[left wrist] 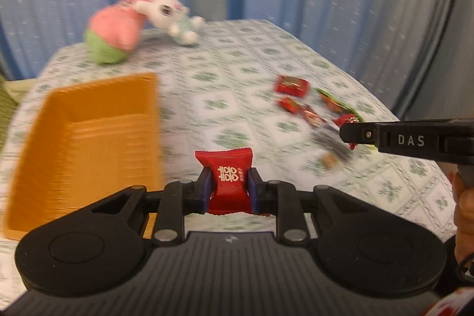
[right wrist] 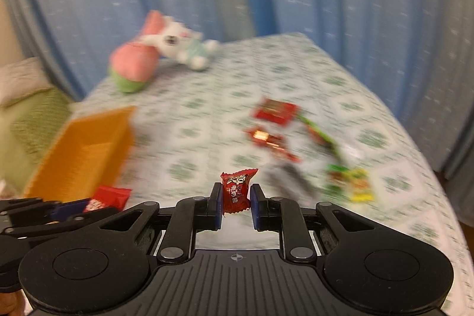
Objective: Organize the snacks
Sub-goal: 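Carry both red candies to the orange tray and open both tools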
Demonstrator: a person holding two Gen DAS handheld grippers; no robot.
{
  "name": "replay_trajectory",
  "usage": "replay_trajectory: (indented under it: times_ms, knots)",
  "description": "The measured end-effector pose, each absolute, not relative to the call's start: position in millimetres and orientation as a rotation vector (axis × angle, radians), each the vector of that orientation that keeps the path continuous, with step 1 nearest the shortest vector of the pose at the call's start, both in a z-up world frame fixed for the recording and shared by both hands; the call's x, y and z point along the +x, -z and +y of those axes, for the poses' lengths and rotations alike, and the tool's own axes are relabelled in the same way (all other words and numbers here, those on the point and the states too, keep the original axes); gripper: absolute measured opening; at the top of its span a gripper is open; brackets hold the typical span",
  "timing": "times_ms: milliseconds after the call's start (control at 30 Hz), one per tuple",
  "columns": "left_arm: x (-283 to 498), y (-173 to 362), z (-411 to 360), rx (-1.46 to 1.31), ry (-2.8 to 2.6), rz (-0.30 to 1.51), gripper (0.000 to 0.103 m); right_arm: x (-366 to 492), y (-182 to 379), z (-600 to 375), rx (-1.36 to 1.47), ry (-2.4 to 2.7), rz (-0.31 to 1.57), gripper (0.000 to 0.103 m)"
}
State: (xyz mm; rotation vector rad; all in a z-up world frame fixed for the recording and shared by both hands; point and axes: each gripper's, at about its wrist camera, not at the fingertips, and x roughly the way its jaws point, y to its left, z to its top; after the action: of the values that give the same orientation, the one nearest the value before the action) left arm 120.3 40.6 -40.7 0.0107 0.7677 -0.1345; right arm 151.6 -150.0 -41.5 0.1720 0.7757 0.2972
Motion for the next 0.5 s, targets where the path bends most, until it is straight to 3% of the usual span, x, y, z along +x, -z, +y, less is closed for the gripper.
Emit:
replay_trajectory:
  times_ms: [233, 500]
  knots:
    - [113.9, 21.3, 114.4, 0.006, 0.014, 0.752, 0.022, 158.1, 19.4, -67.6, 0.175, -0.488, 0.752, 0.019]
    - [120.4, 33.7, 173.8, -0.028, -0.05, 0.773, 0.022, 171.5, 29.7, 11.3, 0.133, -0.616, 0.784, 0.019]
